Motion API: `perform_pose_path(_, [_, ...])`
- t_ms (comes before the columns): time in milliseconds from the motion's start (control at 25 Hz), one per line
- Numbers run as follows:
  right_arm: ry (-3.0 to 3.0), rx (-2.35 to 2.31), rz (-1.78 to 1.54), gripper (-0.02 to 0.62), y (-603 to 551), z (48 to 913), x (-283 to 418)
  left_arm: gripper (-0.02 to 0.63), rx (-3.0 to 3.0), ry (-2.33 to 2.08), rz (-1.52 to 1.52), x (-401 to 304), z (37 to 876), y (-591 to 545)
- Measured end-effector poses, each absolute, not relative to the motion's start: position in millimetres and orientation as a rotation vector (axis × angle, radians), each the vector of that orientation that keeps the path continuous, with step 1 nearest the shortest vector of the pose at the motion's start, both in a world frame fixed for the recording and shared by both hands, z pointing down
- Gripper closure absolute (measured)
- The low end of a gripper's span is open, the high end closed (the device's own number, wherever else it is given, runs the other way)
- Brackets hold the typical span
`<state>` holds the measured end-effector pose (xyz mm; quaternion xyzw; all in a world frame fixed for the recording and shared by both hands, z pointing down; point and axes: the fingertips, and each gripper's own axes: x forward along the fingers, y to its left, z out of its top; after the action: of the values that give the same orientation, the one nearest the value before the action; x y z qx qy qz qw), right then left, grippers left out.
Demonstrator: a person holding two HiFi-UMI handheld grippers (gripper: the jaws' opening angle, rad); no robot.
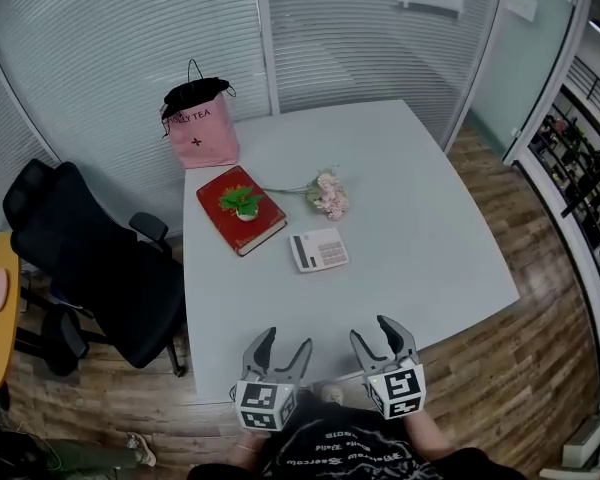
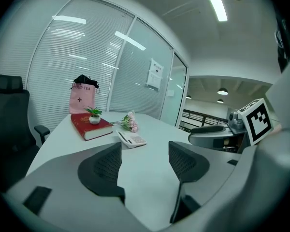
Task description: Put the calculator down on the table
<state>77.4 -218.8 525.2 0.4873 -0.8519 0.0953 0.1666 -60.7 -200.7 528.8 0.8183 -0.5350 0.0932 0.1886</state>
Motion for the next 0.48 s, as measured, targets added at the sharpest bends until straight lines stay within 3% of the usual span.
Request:
perform_pose_path(160, [-2.416,1.372,0.249,0.351,-217.7,527.9,75.1,0.282,2.311,-1.520,0.261,-61.0,526.8,-202.0])
perform_pose_path(320, [-2.413,1.401,0.234,0.450,-218.1,524.9,75.8,0.365,2.339,-1.488,0.240,-56.4,523.4,-201.5])
perform_pose_path(480, [-2.414,1.404,0.239,0.565,-219.2,523.7,75.4,0.551,2.341,-1.519,0.245,-59.3,521.2,-201.6])
